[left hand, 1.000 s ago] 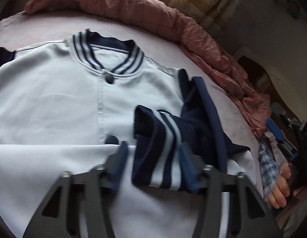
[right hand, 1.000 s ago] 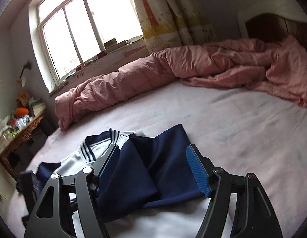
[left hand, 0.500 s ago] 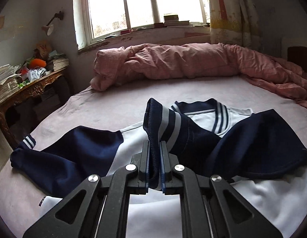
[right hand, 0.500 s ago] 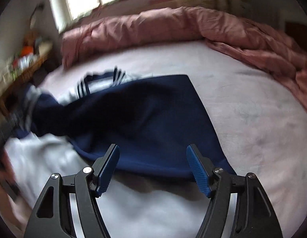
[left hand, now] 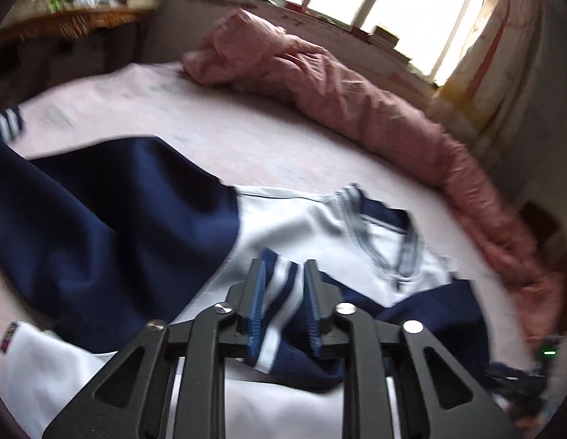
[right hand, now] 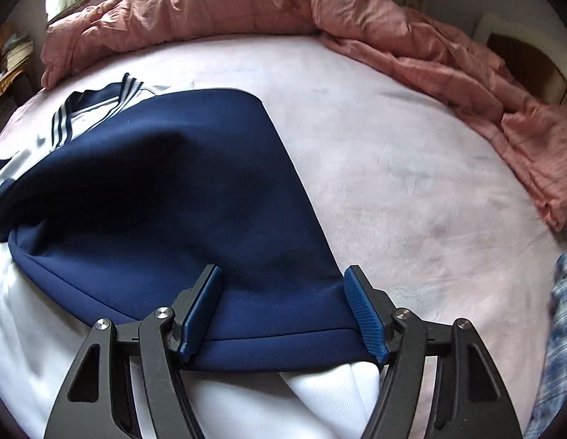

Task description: Fold large clothes

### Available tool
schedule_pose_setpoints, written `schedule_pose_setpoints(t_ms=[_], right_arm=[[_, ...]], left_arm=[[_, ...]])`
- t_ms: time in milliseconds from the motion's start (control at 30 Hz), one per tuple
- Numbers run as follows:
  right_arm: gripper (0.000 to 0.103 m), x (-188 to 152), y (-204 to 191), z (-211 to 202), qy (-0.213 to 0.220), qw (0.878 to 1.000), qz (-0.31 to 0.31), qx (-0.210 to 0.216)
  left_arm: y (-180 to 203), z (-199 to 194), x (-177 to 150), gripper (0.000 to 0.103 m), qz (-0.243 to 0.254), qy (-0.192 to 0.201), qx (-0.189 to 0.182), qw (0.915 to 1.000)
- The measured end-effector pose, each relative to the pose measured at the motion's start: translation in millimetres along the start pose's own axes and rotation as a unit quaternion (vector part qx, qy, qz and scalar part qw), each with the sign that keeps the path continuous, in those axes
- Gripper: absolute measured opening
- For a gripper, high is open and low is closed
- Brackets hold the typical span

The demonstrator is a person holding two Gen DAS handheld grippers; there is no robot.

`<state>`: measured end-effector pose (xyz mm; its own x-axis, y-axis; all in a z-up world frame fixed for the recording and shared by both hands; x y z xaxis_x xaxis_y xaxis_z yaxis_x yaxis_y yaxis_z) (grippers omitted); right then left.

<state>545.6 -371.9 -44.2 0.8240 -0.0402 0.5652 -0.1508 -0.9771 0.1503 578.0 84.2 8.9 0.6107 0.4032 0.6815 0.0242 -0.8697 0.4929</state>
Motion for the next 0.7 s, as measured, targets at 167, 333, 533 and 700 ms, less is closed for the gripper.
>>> schedule_pose_setpoints(t_ms=[167, 333, 533, 700], right_arm=[[0.071, 1, 2, -2, 0.001, 1.000, 0.003, -0.003], [0.071, 7, -2, -20, 0.033, 0.999, 0.009, 0.013], [0.071, 5, -15, -17, 0.023, 0.999, -0.020, 0.010], [0.071, 4, -18, -14, 0.027, 0.999, -0.031, -0.003]], left_arm=[[22, -3, -4, 0.057, 0.134, -0.040, 0.044, 0.9891], [52, 11, -48, 0.062, 0.297, -0.141, 0.059, 0.9425], [51, 24, -80, 0.072, 0.386, -0.183, 0.131, 0.8944], [21, 40, -58, 0.021, 0.337, -0.135, 0.218, 0.9059]])
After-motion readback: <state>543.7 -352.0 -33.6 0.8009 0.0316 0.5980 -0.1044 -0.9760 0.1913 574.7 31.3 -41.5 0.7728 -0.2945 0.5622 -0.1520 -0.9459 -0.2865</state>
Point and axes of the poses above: each gripper's, at about its wrist camera, not at the fingertips, and z roughly the way its jaws point, y to its right, x to its top, the point moved 7 cm from there along z, roughly the way its jaws point, and after that the axes turned 5 degrees about -x, right-handed, at the moved point
